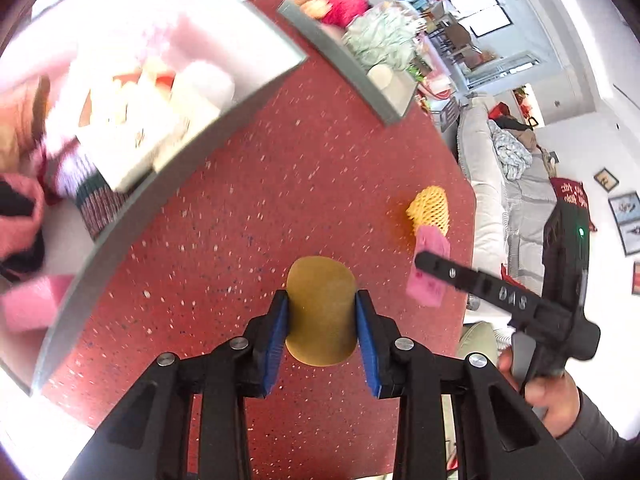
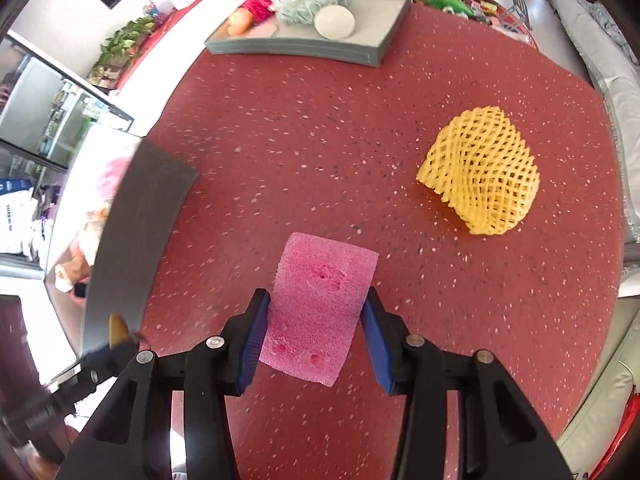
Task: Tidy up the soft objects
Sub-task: 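Carry the yellow round sponge and pink sponge over the white box, then lower the yellow round sponge and pink sponge into the white box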
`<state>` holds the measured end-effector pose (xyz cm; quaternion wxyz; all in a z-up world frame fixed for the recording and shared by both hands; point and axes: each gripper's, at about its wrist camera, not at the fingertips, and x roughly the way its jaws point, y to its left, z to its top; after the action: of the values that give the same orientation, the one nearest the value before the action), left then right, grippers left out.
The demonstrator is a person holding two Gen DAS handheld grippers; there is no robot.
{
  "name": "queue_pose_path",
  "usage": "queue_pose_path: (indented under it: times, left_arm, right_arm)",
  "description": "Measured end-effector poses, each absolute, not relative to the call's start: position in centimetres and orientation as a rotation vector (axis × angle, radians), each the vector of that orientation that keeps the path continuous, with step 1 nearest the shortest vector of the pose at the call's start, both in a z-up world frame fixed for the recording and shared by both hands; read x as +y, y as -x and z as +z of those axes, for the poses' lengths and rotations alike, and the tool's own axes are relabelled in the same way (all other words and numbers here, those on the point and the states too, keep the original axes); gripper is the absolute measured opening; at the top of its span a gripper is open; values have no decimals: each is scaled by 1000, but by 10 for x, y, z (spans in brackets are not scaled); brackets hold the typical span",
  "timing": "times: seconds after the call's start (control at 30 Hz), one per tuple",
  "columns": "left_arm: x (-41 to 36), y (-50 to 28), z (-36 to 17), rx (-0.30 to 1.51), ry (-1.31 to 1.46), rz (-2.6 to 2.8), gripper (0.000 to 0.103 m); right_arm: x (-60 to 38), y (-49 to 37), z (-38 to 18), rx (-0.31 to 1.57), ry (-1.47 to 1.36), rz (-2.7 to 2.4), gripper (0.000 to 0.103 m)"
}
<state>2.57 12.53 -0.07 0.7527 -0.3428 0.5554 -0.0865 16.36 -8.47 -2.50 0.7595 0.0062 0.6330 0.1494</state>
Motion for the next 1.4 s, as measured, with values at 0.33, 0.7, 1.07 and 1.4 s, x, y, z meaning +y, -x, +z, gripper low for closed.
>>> queue_pose_path:
  times: [0.33, 0.7, 1.07, 1.4]
  left_arm:
    - [120, -35, 40, 1235, 532, -150, 22]
    - [151, -17, 66, 1243, 222, 51, 22]
    - [214, -7, 76, 1216, 192, 170, 22]
    - [254, -1, 75, 1208, 226, 179, 22]
  right_arm:
    - [-74, -135, 7, 1344, -52, 364, 49]
    - [-1, -111, 59, 1254, 60, 537, 49]
    - [98, -87, 79, 1209, 217, 674, 49]
    - [142, -80, 86, 1209, 271, 668, 49]
